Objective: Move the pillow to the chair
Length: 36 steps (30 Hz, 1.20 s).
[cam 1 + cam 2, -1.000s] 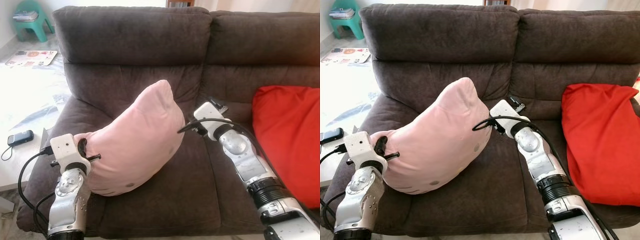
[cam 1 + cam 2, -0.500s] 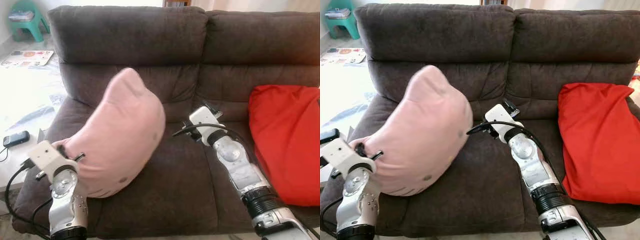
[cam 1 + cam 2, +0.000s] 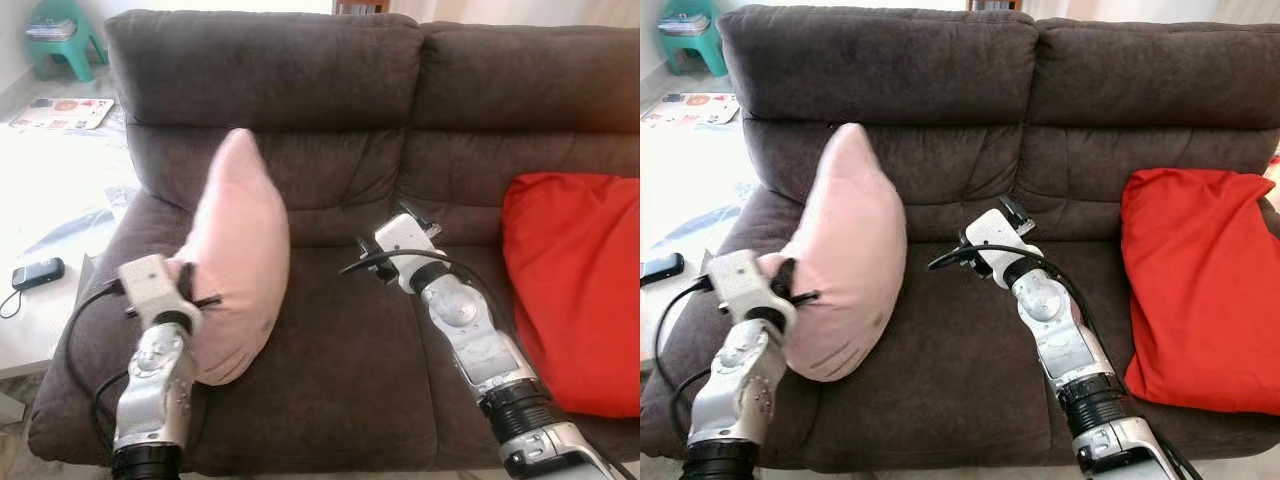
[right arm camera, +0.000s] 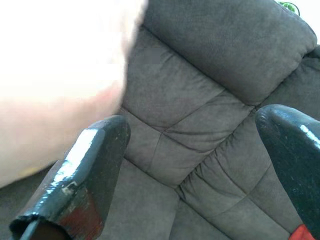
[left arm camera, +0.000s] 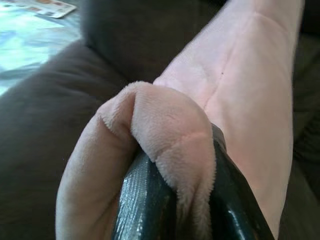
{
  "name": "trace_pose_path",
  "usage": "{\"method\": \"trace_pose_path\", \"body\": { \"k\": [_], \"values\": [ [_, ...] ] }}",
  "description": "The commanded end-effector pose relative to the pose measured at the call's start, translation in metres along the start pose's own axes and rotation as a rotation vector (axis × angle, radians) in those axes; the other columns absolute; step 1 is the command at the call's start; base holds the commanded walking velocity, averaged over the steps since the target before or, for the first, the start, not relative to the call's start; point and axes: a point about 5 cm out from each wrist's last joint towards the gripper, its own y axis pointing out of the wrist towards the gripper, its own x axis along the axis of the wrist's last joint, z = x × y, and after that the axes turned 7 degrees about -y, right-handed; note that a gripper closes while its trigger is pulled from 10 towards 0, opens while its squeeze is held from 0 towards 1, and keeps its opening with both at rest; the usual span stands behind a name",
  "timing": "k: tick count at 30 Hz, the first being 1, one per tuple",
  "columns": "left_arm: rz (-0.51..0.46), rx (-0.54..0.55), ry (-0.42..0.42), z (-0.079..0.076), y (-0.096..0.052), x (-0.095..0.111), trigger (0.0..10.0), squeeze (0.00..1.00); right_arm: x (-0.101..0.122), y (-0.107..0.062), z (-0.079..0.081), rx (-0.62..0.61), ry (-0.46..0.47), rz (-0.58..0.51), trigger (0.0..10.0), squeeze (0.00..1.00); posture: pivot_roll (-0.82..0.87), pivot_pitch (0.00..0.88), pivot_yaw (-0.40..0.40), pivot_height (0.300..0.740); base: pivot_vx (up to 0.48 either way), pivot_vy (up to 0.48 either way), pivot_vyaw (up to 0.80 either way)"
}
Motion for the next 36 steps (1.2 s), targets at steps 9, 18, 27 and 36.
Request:
{"method": "trace_pose_path", "body": {
  "k": [9,18,27,36],
  "values": [
    [-0.126,0.245,-0.13,0.031,0.003,0.019,10.0,0.0,0.004,-0.004,0.004,0.004,0.03,-0.014,10.0,0.0,0.04,0.072,-0.031,0.74,0.0,0.0,0.0],
    [-0.182,0.532,-0.192,0.072,-0.013,0.02,10.0,0.0,0.004,-0.004,0.004,0.005,0.036,-0.012,10.0,0.0,0.04,0.066,-0.034,0.74,0.0,0.0,0.0],
    [-0.213,0.615,-0.392,0.069,-0.017,0.014,10.0,0.0,0.005,-0.004,0.003,-0.001,0.034,-0.015,10.0,0.0,0.03,0.059,-0.037,0.74,0.0,0.0,0.0],
    [-0.076,0.268,-0.179,0.032,0.002,0.005,10.0,0.0,0.001,-0.005,-0.005,-0.039,0.072,-0.001,10.0,0.0,0.03,0.06,-0.037,0.74,0.0,0.0,0.0]
  ]
}}
